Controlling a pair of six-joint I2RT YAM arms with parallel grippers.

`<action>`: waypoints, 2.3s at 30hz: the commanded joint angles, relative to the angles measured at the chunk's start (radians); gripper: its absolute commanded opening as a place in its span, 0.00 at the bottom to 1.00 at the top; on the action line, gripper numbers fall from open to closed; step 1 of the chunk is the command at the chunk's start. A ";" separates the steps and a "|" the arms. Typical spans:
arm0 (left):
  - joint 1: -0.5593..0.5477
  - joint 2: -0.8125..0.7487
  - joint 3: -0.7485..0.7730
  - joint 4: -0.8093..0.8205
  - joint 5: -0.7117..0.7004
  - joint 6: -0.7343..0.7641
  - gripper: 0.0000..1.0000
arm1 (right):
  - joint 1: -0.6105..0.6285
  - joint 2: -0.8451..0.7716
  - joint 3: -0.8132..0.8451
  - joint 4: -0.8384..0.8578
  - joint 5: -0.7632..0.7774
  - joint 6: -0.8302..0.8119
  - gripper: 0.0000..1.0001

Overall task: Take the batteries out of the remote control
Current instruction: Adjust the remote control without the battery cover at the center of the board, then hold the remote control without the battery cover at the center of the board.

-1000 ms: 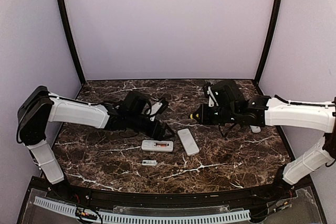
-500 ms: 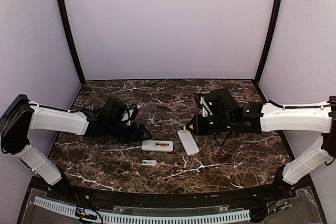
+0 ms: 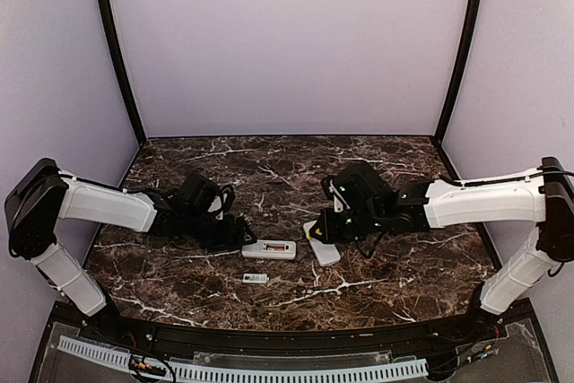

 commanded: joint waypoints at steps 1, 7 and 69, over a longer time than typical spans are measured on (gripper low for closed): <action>0.001 0.022 0.032 -0.023 -0.013 0.021 0.69 | 0.020 0.031 0.039 0.022 -0.027 0.020 0.00; 0.001 0.041 0.017 0.001 0.008 0.025 0.61 | 0.024 0.051 0.075 -0.004 -0.023 0.033 0.00; -0.082 0.073 0.030 -0.037 0.012 -0.058 0.51 | -0.144 0.267 0.337 -0.301 -0.323 -0.503 0.00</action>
